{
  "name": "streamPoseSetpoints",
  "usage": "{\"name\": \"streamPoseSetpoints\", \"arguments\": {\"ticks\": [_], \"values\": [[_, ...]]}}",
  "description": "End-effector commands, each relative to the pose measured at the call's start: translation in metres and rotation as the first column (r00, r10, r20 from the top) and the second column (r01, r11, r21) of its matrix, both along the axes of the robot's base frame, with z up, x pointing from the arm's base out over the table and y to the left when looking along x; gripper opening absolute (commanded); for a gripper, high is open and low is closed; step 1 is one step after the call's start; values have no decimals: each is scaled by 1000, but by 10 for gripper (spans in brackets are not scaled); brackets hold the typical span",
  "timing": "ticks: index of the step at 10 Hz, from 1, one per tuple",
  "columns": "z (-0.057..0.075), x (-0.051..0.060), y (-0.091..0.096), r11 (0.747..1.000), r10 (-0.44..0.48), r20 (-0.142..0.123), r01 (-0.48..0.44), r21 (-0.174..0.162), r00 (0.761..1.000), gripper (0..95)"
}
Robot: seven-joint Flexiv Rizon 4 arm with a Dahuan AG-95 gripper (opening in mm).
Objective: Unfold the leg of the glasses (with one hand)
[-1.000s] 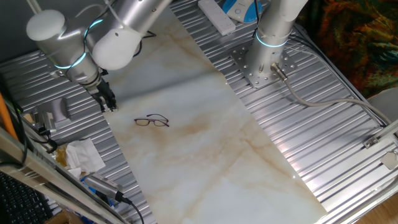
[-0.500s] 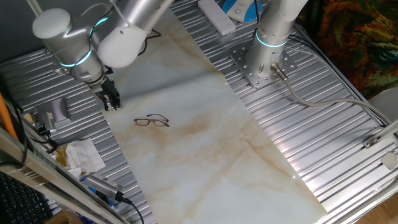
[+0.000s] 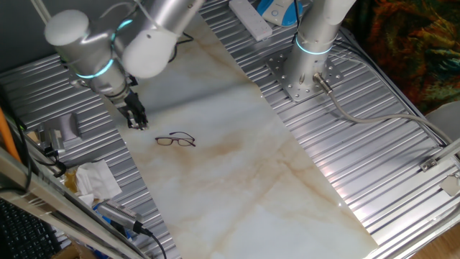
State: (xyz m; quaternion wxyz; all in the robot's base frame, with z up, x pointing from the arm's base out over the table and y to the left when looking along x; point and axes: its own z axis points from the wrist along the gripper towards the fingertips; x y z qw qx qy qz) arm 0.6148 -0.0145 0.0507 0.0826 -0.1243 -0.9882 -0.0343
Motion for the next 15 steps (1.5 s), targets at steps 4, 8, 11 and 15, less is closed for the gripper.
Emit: {"name": "streamPoseSetpoints", "arguments": {"ticks": [4,8,11,15], "values": [[1,-3,18,997,81,-3,-81,-8,997,0],[1,-9,23,980,195,-3,-195,-30,981,0],[-5,-18,30,957,286,-4,-286,-47,958,0],[-10,-26,29,915,400,-4,-399,-57,917,0]]}}
